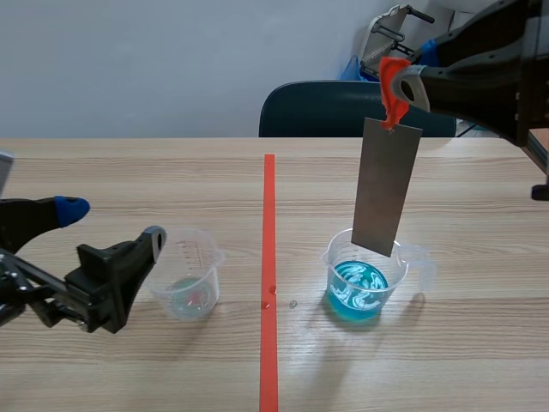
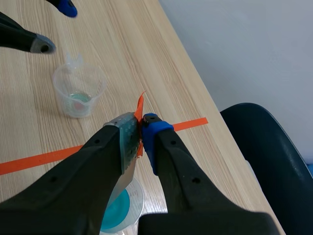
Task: Do the redox reaction experiment
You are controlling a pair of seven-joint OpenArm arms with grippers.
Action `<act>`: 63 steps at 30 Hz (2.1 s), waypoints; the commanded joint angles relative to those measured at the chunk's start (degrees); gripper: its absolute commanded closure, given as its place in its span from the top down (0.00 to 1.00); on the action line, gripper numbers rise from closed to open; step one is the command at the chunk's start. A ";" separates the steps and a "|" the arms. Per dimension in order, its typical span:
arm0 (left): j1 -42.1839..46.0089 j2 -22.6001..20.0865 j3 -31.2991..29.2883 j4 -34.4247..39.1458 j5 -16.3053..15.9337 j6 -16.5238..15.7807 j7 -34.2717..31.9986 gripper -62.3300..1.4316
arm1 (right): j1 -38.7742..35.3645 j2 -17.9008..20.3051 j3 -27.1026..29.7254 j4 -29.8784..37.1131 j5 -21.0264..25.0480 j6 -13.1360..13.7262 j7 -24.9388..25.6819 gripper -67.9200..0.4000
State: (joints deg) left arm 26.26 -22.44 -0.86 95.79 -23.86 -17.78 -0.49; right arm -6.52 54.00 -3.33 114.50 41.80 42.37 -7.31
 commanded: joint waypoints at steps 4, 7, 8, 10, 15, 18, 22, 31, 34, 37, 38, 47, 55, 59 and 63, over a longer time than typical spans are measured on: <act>-8.20 -1.88 7.45 -5.29 -0.39 0.96 -0.94 1.00 | 0.81 0.87 0.83 0.22 0.46 0.35 0.66 0.02; -13.81 -2.12 12.61 -8.96 -0.37 2.67 -0.94 1.00 | 0.81 0.87 0.83 0.22 0.44 0.35 0.66 0.02; -15.63 -2.10 14.25 -9.97 -0.39 3.23 -0.96 1.00 | 0.81 0.87 0.83 0.22 0.44 0.35 0.66 0.02; -18.93 -2.08 17.31 -11.69 -0.37 3.50 -1.01 0.88 | 0.81 0.87 0.83 0.22 0.44 0.35 0.66 0.02; -26.36 -2.05 24.61 -14.86 1.05 3.48 -1.18 0.20 | 0.81 0.87 0.83 0.22 0.44 0.35 0.66 0.02; -30.60 -1.57 29.59 -17.11 2.78 3.54 -1.51 0.05 | 0.81 0.87 0.83 0.22 0.44 0.35 0.66 0.02; -35.39 0.63 34.75 -21.16 4.33 3.74 -2.05 0.05 | 0.81 0.87 0.83 0.22 0.44 0.35 0.66 0.02; -41.51 5.81 41.22 -29.73 5.05 5.25 -3.65 0.05 | 0.81 0.87 0.83 0.22 0.44 0.35 0.63 0.02; -42.71 6.75 43.17 -31.98 5.07 5.22 -5.05 0.05 | 0.81 0.87 0.83 0.22 0.44 0.35 0.63 0.02; -43.58 7.43 44.94 -33.42 5.07 5.20 -5.64 0.05 | 0.81 0.87 0.83 0.22 0.44 0.35 0.63 0.02; -43.65 7.54 45.35 -33.66 5.05 5.20 -5.99 0.05 | 0.81 0.87 0.83 0.22 0.44 0.35 0.63 0.02; -44.09 8.31 48.37 -33.66 5.07 5.18 -6.34 0.05 | 0.81 0.87 0.83 0.22 0.42 0.35 0.63 0.02; -44.09 8.31 48.52 -33.66 5.07 5.18 -6.56 0.05 | 0.81 0.87 0.83 0.22 0.42 0.35 0.63 0.02; -44.09 8.31 48.52 -33.66 5.29 5.18 -6.54 0.05 | 0.81 0.87 0.83 0.22 0.42 0.35 0.63 0.02; -44.06 8.31 48.52 -33.66 5.27 5.18 -6.23 0.05 | 0.81 0.87 0.83 0.22 0.42 0.35 0.63 0.02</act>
State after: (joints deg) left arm -17.02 -14.61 48.03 60.73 -18.41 -12.45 -6.17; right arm -6.55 54.00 -3.33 114.50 41.78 42.37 -7.31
